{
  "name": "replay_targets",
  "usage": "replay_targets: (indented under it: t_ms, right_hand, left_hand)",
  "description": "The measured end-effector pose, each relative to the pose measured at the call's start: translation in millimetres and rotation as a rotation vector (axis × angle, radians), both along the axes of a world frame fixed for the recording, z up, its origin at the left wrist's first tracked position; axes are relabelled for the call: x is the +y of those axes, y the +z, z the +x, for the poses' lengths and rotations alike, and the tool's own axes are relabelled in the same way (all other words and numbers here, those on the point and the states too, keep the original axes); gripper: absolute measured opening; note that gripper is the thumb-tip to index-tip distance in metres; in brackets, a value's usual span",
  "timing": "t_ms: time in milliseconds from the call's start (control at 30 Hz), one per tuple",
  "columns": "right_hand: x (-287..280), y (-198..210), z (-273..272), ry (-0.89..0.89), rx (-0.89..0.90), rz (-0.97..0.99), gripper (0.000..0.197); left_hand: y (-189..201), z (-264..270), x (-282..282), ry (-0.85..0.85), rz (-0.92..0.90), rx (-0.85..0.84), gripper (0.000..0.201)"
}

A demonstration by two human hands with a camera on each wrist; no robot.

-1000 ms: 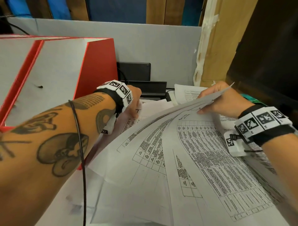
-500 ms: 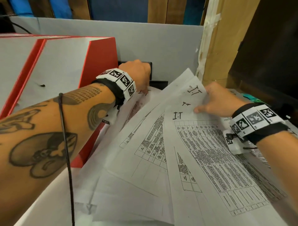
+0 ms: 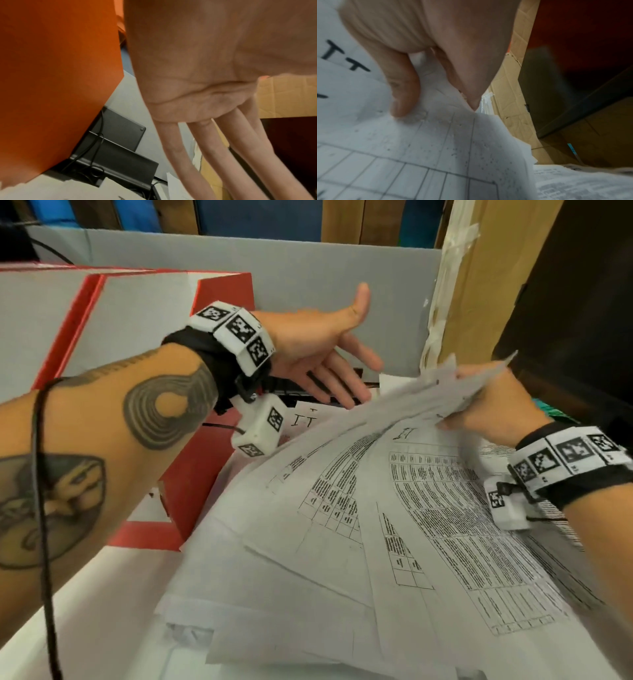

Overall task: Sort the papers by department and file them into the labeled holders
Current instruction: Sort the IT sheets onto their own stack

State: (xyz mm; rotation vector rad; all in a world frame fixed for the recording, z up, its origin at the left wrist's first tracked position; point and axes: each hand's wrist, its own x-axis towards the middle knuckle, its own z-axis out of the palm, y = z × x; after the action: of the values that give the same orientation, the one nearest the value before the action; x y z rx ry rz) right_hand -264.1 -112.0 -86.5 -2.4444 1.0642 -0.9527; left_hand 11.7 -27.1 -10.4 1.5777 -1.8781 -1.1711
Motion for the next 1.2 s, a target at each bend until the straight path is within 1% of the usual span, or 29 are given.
replay_targets:
  t_ms: [67,100,167,200,233,267,300,367,400,467,500,567,633,700,733,767,800,833,867,900,933,967,1000,1067,1133,1200]
  right_hand:
    - [4,5,-1,-0.019,-0.015,0.046,0.048]
    - [6,8,-1,-0.025,-0.018,0.077,0.051]
    - [7,14,3,-0.038,-0.031,0.13,0.049]
    - [8,19,6,-0.044,-0.039,0.128,0.049]
    - [11,26,9,-0.055,-0.053,0.115,0.053]
    - [13,34,11,-0.067,-0.072,0.097,0.056]
    - [16,43,14,-0.081,-0.091,0.086,0.056]
    - [20,64,20,-0.124,-0.109,0.071,0.05]
    - [21,74,23,-0.152,-0.121,0.055,0.046]
    - [25,94,30,-0.204,-0.162,0.004,0.042]
    - [29,102,34,-0.227,-0.187,-0.033,0.043]
    - [32,113,43,-0.265,-0.279,-0.124,0.05]
    - [36,124,50,-0.284,-0.365,-0.172,0.053]
    - [42,131,52,-0.305,-0.454,-0.201,0.057]
    - [38,131,48,-0.285,-0.527,-0.212,0.061]
    - [34,128,42,-0.24,-0.626,-0.208,0.063]
    - [31,122,35,-0.188,-0.725,-0.151,0.065]
    - [27,115,27,-0.109,-0.803,-0.011,0.067]
    - [24,105,23,0.013,-0.85,0.182,0.069]
    - [25,94,22,0.133,-0.836,0.368,0.066]
    - [25,85,24,0.203,-0.791,0.468,0.06]
    - [27,77,27,0.216,-0.74,0.488,0.055]
    - [28,70,32,0.177,-0.72,0.458,0.051]
    - [29,61,45,0.073,-0.782,0.363,0.042]
    - [32,56,54,-0.015,-0.815,0.301,0.03]
    - [34,50,58,-0.063,-0.813,0.288,0.033]
  left_hand:
    - [-4,6,-1,-0.05,0.024,-0.035,0.107]
    - [-7,9,0,-0.102,0.02,-0.047,0.108]
    - [-8,10,4,-0.225,-0.011,-0.069,0.102]
    - [-7,9,7,-0.255,-0.032,-0.092,0.097]
    - [-3,6,11,-0.244,-0.066,-0.12,0.094]
    - [1,4,12,-0.185,-0.12,-0.157,0.092]
    - [5,0,14,-0.087,-0.187,-0.19,0.089]
    - [12,-4,13,0.138,-0.323,-0.214,0.086]
    - [15,-6,15,0.224,-0.38,-0.195,0.08]
    - [18,-10,18,0.314,-0.476,-0.083,0.064]
    - [20,-12,19,0.346,-0.528,-0.025,0.061]
    - [22,-14,21,0.386,-0.624,0.024,0.062]
    - [24,-10,20,0.476,-0.696,0.034,0.068]
    - [27,-1,17,0.538,-0.778,0.042,0.058]
    - [29,4,19,0.564,-0.813,0.074,0.054]
    - [30,11,21,0.585,-0.843,0.13,0.057]
    - [31,19,23,0.594,-0.873,0.206,0.064]
    - [32,25,24,0.598,-0.902,0.281,0.07]
    - [32,29,25,0.608,-0.921,0.343,0.074]
    - [32,30,25,0.614,-0.929,0.39,0.076]
    - [32,28,26,0.612,-0.929,0.429,0.073]
    - [32,25,26,0.592,-0.921,0.464,0.065]
    - [31,20,26,0.564,-0.908,0.468,0.053]
    - [26,9,29,0.499,-0.86,0.376,0.035]
    - [17,3,30,0.49,-0.798,0.292,0.03]
    - [6,4,30,0.503,-0.762,0.285,0.033]
